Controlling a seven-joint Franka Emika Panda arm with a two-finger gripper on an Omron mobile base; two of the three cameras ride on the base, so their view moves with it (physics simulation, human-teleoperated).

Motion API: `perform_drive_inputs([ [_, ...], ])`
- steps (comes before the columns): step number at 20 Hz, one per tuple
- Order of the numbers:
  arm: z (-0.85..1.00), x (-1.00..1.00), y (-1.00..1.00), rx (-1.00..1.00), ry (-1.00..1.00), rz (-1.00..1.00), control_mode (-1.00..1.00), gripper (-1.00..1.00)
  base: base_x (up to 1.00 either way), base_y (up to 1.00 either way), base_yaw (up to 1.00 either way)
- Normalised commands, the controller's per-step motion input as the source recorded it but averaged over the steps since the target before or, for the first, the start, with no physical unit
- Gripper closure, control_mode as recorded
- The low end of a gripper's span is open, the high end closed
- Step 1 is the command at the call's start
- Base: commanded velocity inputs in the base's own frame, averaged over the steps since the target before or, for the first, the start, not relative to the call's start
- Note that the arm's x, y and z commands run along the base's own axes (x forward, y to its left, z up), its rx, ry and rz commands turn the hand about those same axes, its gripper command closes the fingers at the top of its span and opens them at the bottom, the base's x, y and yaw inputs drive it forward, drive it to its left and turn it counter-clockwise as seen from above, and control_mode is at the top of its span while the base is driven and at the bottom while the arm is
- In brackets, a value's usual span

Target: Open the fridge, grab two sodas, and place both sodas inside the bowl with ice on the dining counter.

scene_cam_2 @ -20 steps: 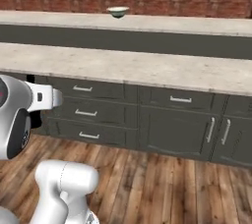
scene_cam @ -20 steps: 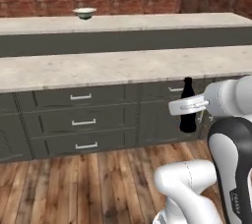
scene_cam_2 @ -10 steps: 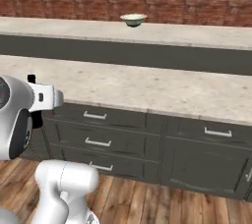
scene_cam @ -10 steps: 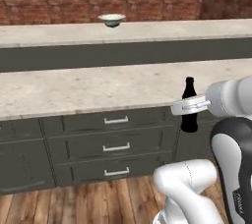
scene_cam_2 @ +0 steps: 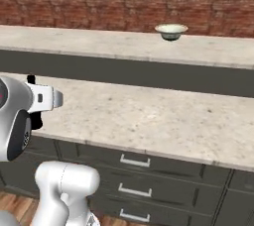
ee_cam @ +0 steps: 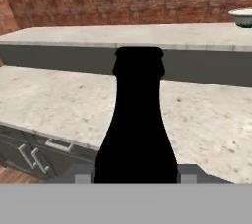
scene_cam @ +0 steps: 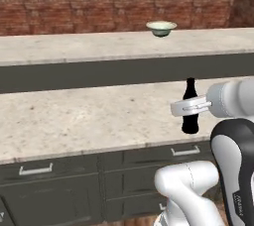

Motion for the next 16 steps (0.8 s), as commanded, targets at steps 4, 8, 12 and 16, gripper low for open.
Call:
perform_drive_inputs([
  [4,0.00,0.00,0.00,0.00,0.00,0.00,1.00,1.00,0.79,1.00,0.00],
  [8,0.00,0.00,0.00,0.00,0.00,0.00,1.00,1.00,0.24,1.00,-0.01],
  [12,0.00,0.00,0.00,0.00,0.00,0.00,1.00,1.00,-0.05,1.00,-0.05],
  [16,0.00,0.00,0.00,0.00,0.00,0.00,1.00,1.00,-0.21,1.00,-0.03],
])
